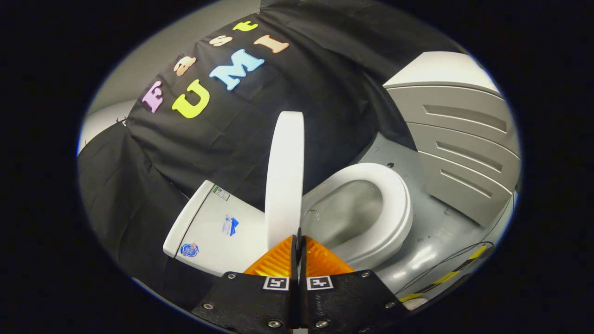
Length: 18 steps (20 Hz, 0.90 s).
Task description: Open the toilet lid.
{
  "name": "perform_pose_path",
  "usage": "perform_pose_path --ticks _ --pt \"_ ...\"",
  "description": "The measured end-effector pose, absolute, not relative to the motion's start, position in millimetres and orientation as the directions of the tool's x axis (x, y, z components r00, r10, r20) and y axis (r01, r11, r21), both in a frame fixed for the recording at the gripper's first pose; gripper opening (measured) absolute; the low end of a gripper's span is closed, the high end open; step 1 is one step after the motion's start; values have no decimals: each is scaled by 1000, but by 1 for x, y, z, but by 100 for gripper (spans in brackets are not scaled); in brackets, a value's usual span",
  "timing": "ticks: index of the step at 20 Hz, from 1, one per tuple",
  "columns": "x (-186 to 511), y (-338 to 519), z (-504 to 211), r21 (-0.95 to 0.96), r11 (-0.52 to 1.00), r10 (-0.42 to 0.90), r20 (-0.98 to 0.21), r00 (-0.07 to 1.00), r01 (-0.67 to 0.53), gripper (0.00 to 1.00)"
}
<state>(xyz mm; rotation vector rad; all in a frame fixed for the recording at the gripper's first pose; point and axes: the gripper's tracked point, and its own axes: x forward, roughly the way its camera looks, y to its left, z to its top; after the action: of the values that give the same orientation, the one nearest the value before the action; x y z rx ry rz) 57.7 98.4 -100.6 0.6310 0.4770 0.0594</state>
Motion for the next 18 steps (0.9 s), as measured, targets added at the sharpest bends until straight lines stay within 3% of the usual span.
perform_pose_path --ticks 18 --pt "63 158 -63 350 937 123 -347 930 7 0"
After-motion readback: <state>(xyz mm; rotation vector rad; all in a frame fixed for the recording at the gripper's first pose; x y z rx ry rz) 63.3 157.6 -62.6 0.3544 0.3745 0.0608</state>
